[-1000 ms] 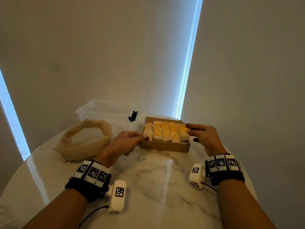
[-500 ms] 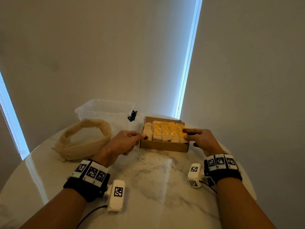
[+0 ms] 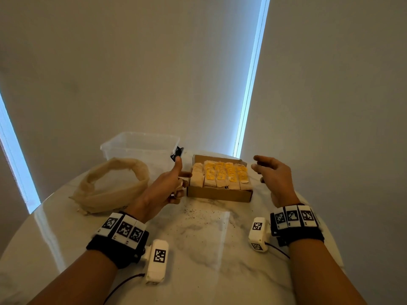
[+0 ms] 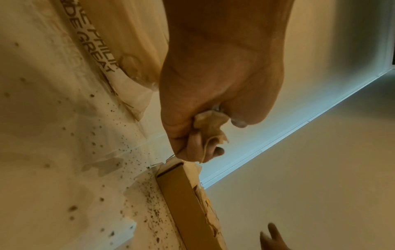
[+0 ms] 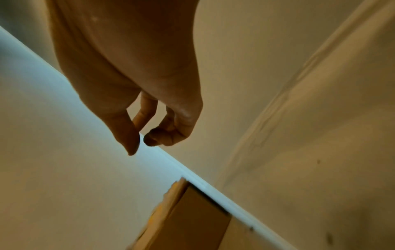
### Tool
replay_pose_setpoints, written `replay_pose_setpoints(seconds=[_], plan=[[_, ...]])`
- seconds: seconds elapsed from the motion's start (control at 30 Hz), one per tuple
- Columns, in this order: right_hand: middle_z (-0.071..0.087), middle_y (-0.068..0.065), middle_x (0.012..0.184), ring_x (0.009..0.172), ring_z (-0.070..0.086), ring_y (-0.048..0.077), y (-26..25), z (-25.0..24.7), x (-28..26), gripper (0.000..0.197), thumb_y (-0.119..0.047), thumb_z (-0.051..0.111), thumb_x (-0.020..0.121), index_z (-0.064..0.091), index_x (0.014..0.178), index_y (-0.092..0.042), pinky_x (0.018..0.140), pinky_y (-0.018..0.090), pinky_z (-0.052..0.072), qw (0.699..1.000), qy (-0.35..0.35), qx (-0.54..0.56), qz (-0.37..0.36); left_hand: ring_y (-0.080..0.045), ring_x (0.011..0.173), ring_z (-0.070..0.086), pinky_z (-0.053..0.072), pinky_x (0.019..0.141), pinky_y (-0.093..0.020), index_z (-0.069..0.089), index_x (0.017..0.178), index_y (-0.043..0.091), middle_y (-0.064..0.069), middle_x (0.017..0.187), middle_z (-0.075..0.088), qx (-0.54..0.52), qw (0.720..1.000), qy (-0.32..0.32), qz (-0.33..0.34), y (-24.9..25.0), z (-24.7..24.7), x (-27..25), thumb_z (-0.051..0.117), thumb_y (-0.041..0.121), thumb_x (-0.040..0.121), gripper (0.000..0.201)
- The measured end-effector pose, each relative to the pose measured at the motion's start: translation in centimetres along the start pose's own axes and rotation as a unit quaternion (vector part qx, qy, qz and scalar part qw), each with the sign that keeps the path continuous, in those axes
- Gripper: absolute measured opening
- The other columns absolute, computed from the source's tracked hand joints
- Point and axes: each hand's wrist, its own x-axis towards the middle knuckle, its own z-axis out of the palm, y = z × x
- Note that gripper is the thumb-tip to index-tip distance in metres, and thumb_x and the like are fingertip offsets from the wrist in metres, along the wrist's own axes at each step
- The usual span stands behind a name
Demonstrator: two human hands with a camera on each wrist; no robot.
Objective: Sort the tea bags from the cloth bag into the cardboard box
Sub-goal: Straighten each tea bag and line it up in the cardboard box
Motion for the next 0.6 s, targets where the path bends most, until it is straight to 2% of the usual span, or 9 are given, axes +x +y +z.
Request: replay_pose_setpoints(seconds=[0.1, 0.17, 0.23, 0.3, 0.37, 0.43, 0.5, 0.57, 0.6], plan=[[0.077, -0.010, 0.112, 0.105, 0.072, 0.014, -1.7, 2.8, -2.0, 0.023, -0.019, 0.079, 0.094, 0.078, 0.113, -0.032, 0.074, 0.026, 0.054, 0.995, -0.096, -0.008, -0.018, -0.013, 0.062, 0.054, 0.041, 0.051, -0.026, 0.063, 0.129, 0.013, -0.014, 0.099, 0.064, -0.057, 0.998, 0.004, -0.011, 0.2, 0.6, -0.2, 0.025, 0.080, 0.097, 0.083], [0.076, -0.017, 0.112, 0.102, 0.071, 0.008, -2.6, 5.1, -3.4, 0.023, -0.029, 0.081, 0.094, 0.079, 0.116, -0.036, 0.076, 0.024, 0.056, 0.977, -0.202, -0.067, -0.032, -0.018, 0.066, 0.057, 0.044, 0.053, -0.029, 0.060, 0.131, 0.018, -0.020, 0.109, 0.069, -0.082, 0.997, 0.003, -0.008, 0.3, 0.7, -0.3, 0.023, 0.081, 0.096, 0.081], [0.074, -0.024, 0.110, 0.100, 0.071, 0.004, -3.0, 6.8, -4.6, 0.026, -0.037, 0.083, 0.091, 0.079, 0.117, -0.038, 0.078, 0.024, 0.060, 0.956, -0.269, -0.108, -0.041, -0.021, 0.071, 0.058, 0.047, 0.058, -0.032, 0.061, 0.129, 0.019, -0.024, 0.114, 0.071, -0.090, 0.996, -0.006, -0.005, 0.3, 0.6, -0.2, 0.021, 0.083, 0.095, 0.082], [0.075, -0.027, 0.107, 0.098, 0.072, 0.002, -3.0, 7.8, -5.3, 0.028, -0.037, 0.085, 0.089, 0.078, 0.116, -0.039, 0.077, 0.027, 0.065, 0.948, -0.296, -0.107, -0.040, -0.023, 0.072, 0.058, 0.050, 0.062, -0.034, 0.065, 0.112, 0.014, -0.029, 0.102, 0.064, -0.080, 0.996, -0.025, -0.006, 0.1, 0.6, -0.2, 0.018, 0.085, 0.093, 0.087], [0.075, -0.025, 0.107, 0.097, 0.072, -0.001, -2.8, 8.1, -5.7, 0.032, -0.037, 0.087, 0.087, 0.077, 0.117, -0.039, 0.078, 0.031, 0.066, 0.947, -0.303, -0.102, -0.043, -0.023, 0.068, 0.057, 0.049, 0.063, -0.034, 0.063, 0.100, 0.010, -0.024, 0.088, 0.055, -0.083, 0.995, -0.050, -0.006, 0.1, 0.9, -0.4, 0.017, 0.085, 0.093, 0.089], [0.077, -0.021, 0.107, 0.096, 0.073, 0.001, -2.6, 8.1, -5.8, 0.035, -0.037, 0.089, 0.084, 0.076, 0.118, -0.036, 0.082, 0.032, 0.066, 0.944, -0.308, -0.106, -0.049, -0.021, 0.065, 0.058, 0.047, 0.062, -0.033, 0.068, 0.117, 0.011, -0.015, 0.075, 0.058, -0.097, 0.993, -0.062, -0.009, 0.0, 1.3, -0.4, 0.018, 0.081, 0.096, 0.088], [0.077, -0.019, 0.104, 0.095, 0.073, 0.001, -2.6, 8.2, -5.8, 0.040, -0.041, 0.091, 0.080, 0.076, 0.116, -0.037, 0.086, 0.031, 0.063, 0.940, -0.313, -0.124, -0.057, -0.017, 0.064, 0.059, 0.049, 0.062, -0.031, 0.063, 0.135, 0.014, -0.007, 0.071, 0.063, -0.104, 0.992, -0.074, -0.010, 0.0, 1.5, -0.3, 0.019, 0.080, 0.097, 0.088], [0.077, -0.021, 0.100, 0.093, 0.072, -0.001, -2.6, 8.3, -5.7, 0.044, -0.042, 0.095, 0.074, 0.075, 0.113, -0.040, 0.085, 0.029, 0.062, 0.937, -0.313, -0.143, -0.056, -0.015, 0.068, 0.066, 0.054, 0.067, -0.033, 0.058, 0.141, 0.015, -0.003, 0.080, 0.073, -0.097, 0.992, -0.079, -0.007, 0.0, 1.5, -0.1, 0.018, 0.081, 0.097, 0.088], [0.077, -0.019, 0.099, 0.092, 0.073, 0.001, -2.5, 8.5, -5.7, 0.046, -0.040, 0.097, 0.072, 0.075, 0.112, -0.041, 0.084, 0.029, 0.062, 0.937, -0.315, -0.145, -0.049, -0.018, 0.078, 0.074, 0.058, 0.073, -0.037, 0.057, 0.141, 0.017, -0.004, 0.092, 0.079, -0.092, 0.993, -0.078, -0.010, 0.0, 1.4, -0.2, 0.018, 0.081, 0.097, 0.087]])
